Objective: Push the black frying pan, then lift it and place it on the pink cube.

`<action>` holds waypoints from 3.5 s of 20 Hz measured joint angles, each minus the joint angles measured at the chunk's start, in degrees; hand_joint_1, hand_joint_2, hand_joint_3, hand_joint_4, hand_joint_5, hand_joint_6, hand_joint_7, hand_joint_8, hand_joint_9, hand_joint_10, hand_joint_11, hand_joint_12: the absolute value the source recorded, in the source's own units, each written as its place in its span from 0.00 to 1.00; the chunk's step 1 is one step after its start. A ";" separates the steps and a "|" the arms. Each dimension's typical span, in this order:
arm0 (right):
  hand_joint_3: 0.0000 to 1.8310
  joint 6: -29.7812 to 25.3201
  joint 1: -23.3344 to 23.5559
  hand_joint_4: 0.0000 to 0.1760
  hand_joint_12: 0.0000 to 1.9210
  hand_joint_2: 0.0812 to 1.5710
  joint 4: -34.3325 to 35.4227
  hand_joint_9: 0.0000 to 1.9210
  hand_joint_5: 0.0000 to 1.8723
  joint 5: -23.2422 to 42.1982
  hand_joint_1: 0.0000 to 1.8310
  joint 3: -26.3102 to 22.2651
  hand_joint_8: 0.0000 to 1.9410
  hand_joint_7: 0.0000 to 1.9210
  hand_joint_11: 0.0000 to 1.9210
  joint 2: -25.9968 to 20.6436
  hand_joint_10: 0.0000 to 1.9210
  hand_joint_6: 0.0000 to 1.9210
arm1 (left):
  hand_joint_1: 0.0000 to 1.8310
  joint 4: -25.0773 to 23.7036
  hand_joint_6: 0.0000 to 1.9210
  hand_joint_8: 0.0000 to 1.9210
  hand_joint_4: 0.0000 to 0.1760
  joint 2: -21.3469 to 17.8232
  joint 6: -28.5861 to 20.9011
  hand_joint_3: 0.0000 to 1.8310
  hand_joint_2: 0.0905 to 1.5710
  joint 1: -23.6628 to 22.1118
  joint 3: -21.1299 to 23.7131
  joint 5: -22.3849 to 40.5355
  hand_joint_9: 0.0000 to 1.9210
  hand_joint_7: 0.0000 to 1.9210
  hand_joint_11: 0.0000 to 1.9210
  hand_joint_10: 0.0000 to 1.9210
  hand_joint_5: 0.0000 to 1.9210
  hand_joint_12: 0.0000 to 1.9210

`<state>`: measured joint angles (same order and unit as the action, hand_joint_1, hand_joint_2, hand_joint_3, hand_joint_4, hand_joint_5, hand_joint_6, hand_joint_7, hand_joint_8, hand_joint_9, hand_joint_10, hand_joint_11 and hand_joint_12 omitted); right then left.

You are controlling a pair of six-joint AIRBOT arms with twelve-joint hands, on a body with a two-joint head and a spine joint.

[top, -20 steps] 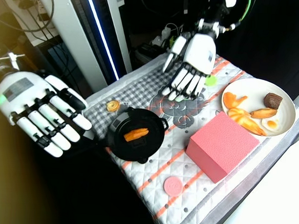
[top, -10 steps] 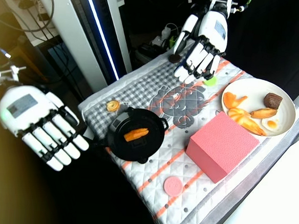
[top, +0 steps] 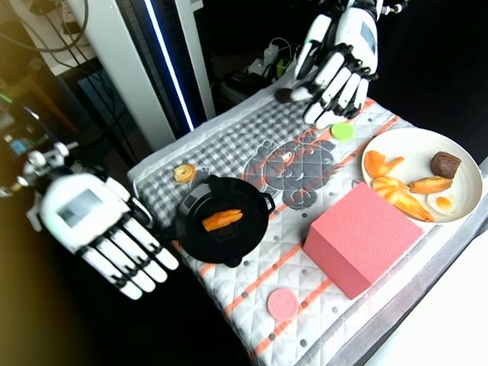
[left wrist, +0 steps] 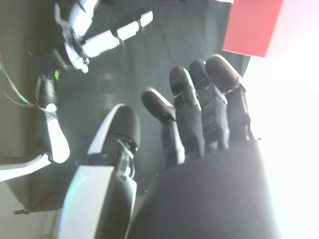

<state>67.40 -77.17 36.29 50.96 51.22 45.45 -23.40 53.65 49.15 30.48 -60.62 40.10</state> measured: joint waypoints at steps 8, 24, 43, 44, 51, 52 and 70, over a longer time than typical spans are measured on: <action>0.00 9.55 10.84 0.00 0.51 0.76 2.51 0.10 0.09 -7.85 0.46 5.99 0.00 0.08 0.00 4.98 0.02 0.01 | 0.34 3.13 0.35 0.01 0.00 -0.70 1.16 0.00 0.85 2.10 0.46 1.90 0.14 0.31 0.00 0.37 0.20 0.85; 0.00 9.57 14.12 0.00 1.00 0.81 6.38 0.84 0.71 -10.03 0.75 10.80 1.00 0.79 0.84 9.55 1.00 1.00 | 0.31 7.48 0.33 0.01 0.00 -0.70 2.05 0.00 0.86 5.79 0.46 4.61 0.18 0.37 0.00 0.47 0.23 0.93; 0.00 -2.05 7.17 0.00 1.00 0.85 1.18 0.86 0.64 22.38 0.77 0.09 1.00 0.77 0.87 4.24 1.00 1.00 | 0.32 12.17 0.23 0.00 0.00 -1.66 3.17 0.00 0.86 9.70 0.81 7.10 0.16 0.35 0.00 0.42 0.26 0.84; 0.00 -2.05 8.11 0.00 1.00 0.84 0.85 0.88 0.66 22.51 0.77 -0.17 1.00 0.80 0.89 3.45 1.00 1.00 | 0.31 12.22 0.23 0.00 0.00 -1.66 3.17 0.00 0.86 9.70 0.83 7.17 0.16 0.34 0.00 0.40 0.26 0.83; 0.00 -2.08 16.81 0.00 1.00 0.81 -3.91 0.87 0.64 20.39 0.83 1.29 1.00 0.79 0.87 1.92 1.00 1.00 | 0.25 12.09 0.23 0.00 0.00 -1.73 3.26 0.00 0.88 10.75 1.29 6.38 0.21 0.31 0.00 0.21 0.25 0.74; 0.00 -2.05 18.10 0.00 1.00 0.81 -3.91 0.87 0.64 19.12 0.82 2.03 1.00 0.79 0.87 1.92 1.00 1.00 | 0.24 12.15 0.25 0.00 0.00 -1.73 3.26 0.00 0.88 10.75 1.29 6.45 0.21 0.30 0.00 0.18 0.23 0.73; 0.00 2.29 43.78 0.00 1.00 0.79 -4.76 0.82 0.68 -8.11 0.80 23.71 1.00 0.76 0.84 18.75 1.00 1.00 | 0.23 12.31 0.10 0.00 0.00 -1.46 3.06 0.00 0.88 11.30 0.98 7.08 0.27 0.30 0.00 0.07 0.29 0.72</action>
<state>69.69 -33.39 31.53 42.85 74.94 64.20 -11.09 52.18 52.21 41.78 -59.64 47.18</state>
